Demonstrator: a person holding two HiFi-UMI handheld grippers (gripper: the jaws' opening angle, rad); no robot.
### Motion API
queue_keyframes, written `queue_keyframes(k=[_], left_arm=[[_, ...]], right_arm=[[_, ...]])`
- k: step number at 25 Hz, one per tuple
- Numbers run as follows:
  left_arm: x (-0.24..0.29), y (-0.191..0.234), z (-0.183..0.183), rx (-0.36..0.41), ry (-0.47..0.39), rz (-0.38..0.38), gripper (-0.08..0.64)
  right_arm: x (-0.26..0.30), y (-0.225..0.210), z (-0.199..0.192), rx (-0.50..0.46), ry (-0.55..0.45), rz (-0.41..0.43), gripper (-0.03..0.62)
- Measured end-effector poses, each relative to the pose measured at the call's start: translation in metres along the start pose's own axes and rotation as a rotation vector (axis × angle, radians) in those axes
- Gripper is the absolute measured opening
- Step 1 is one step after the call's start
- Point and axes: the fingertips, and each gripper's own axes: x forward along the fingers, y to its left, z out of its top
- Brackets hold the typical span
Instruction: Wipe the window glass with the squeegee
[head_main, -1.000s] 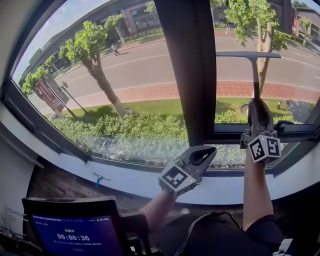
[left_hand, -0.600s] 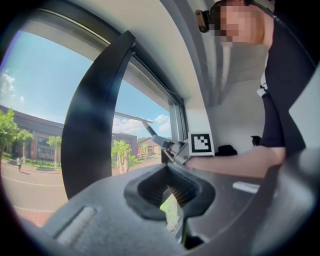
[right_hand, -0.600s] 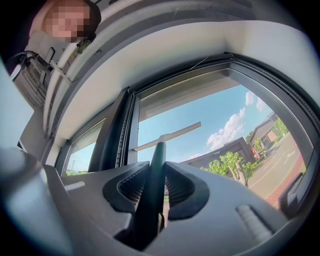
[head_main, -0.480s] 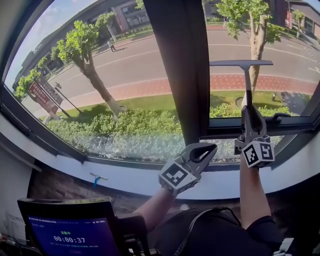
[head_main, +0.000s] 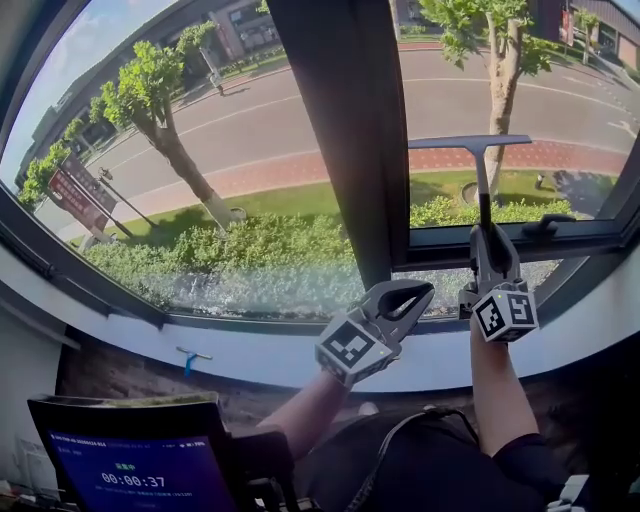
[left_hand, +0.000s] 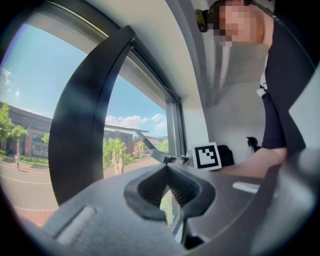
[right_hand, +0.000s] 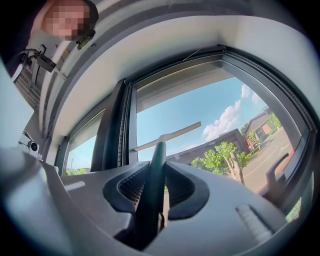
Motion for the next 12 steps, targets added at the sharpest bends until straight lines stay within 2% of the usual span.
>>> queue_keyframes(k=[12], left_arm=[[0.006, -0.009, 0.0, -0.032, -0.013, -0.048, 0.003]], right_arm=[[-0.029, -0.006, -0.041, 0.031, 0.102, -0.039, 0.1]])
